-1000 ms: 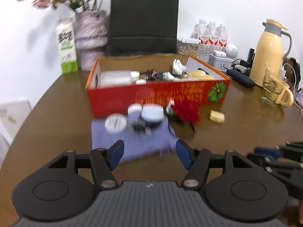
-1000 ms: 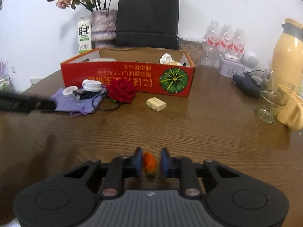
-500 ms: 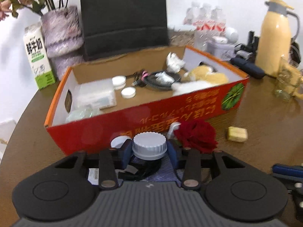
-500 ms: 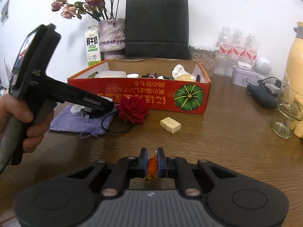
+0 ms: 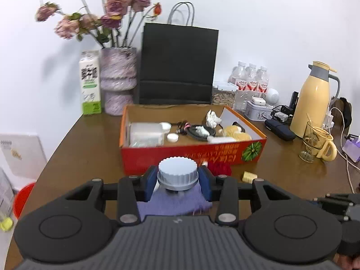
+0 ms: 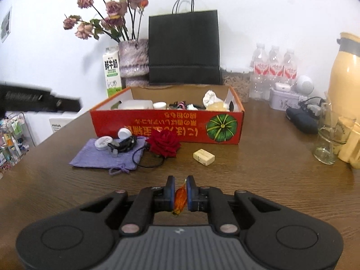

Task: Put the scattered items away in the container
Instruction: 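Grasp the small orange toy with the right tool while the left tool grasps a white ridged cap, then carry the orange toy and ridged cap into the box and release both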

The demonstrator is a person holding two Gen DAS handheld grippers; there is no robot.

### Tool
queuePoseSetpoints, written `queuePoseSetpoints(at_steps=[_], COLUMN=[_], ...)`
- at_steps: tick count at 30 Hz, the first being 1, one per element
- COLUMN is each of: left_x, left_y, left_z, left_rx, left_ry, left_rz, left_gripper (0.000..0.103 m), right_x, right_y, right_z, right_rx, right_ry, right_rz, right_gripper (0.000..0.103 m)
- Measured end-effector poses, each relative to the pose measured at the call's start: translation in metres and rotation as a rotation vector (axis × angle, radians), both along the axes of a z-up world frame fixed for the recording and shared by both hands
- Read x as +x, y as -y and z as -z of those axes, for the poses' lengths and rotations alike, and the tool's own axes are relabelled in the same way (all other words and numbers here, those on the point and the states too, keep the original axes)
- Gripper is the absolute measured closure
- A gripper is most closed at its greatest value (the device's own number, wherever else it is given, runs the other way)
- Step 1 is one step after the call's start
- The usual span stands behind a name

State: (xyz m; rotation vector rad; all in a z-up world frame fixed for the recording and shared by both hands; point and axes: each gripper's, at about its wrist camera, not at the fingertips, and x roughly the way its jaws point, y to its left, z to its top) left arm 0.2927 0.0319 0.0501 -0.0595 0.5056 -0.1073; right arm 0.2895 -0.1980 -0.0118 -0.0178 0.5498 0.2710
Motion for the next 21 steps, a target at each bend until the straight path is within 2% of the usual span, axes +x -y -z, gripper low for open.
queuePoseSetpoints(at_steps=[3,8,15,21], left_x=[-0.021,-0.055,-0.091,-0.113], left_y=[-0.006,-0.004,-0.003,-0.001], left_z=[0.004,0.016,0.034,0.032], left_rx=[-0.041,-0.020,-0.075,-0.082], left_ry=[-0.021,-0.051,-0.121,-0.111], left_rz=[-0.019,-0.027,-0.011,-0.003], left_gripper=[0.061,0.061,0.061,0.061], right_x=[-0.015,-0.043,-0.079,-0.100], right_y=[-0.002,-0.003,0.001,0.005], right_z=[-0.007,-0.013,-0.019,-0.027], right_rx=[-0.001,-0.004,-0.006,-0.001], right_ry=[0.014,0.020,0.026,0.053], right_rz=[0.002,-0.003,0.008,0.019], right_gripper=[0.093,0.093,0.093,0.093])
